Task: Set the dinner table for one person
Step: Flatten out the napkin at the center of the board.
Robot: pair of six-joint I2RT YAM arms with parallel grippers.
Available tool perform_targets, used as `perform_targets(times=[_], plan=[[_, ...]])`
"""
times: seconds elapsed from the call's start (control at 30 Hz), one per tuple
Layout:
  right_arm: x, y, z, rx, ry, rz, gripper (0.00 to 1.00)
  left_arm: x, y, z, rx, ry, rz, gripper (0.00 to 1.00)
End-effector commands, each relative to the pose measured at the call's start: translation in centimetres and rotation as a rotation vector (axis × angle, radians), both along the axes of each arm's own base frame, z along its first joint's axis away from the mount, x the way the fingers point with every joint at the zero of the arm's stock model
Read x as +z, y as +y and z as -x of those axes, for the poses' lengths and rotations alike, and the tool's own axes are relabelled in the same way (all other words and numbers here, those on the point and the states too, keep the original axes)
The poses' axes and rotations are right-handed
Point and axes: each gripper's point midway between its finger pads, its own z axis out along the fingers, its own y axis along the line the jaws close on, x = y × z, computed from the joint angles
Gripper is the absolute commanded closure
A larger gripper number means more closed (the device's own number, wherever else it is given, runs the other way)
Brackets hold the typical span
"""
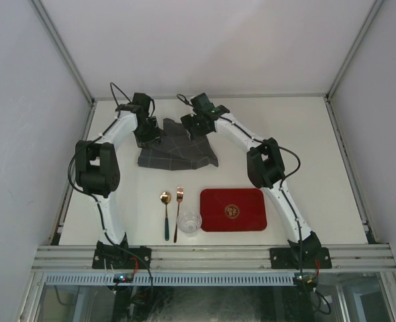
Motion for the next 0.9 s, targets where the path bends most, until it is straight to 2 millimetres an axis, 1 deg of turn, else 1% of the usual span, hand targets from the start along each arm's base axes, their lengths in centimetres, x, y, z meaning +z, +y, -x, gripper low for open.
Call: perform_targets(times=[0.0, 0.4, 0.6, 0.73, 0.87], plan=[[6.1, 1.5, -0.8, 0.027, -0.097, -0.097, 0.25, 3.0, -0.2, -0.5, -0.013, -0.083, 0.017, 0.43], [4.3, 1.6, -0.8, 0.038, -0.046, -0.119, 0.30, 3.0, -0.1, -0.3, -0.014, -0.081, 0.013, 0.44], [2.7, 1.2, -0.9, 0.039, -0.010, -0.121, 0.33, 3.1, 0.0, -0.3, -0.014, -0.081, 0.009, 0.45], [1.9, 1.2, -0.8, 0.041, 0.011, -0.131, 0.35, 3.2, -0.1, -0.4, -0.014, -0.082, 0.016, 0.45], [1.1, 1.3, -0.7, 0.039, 0.027, -0.134, 0.36, 3.2, -0.1, -0.4, -0.015, -0.079, 0.012, 0.45]])
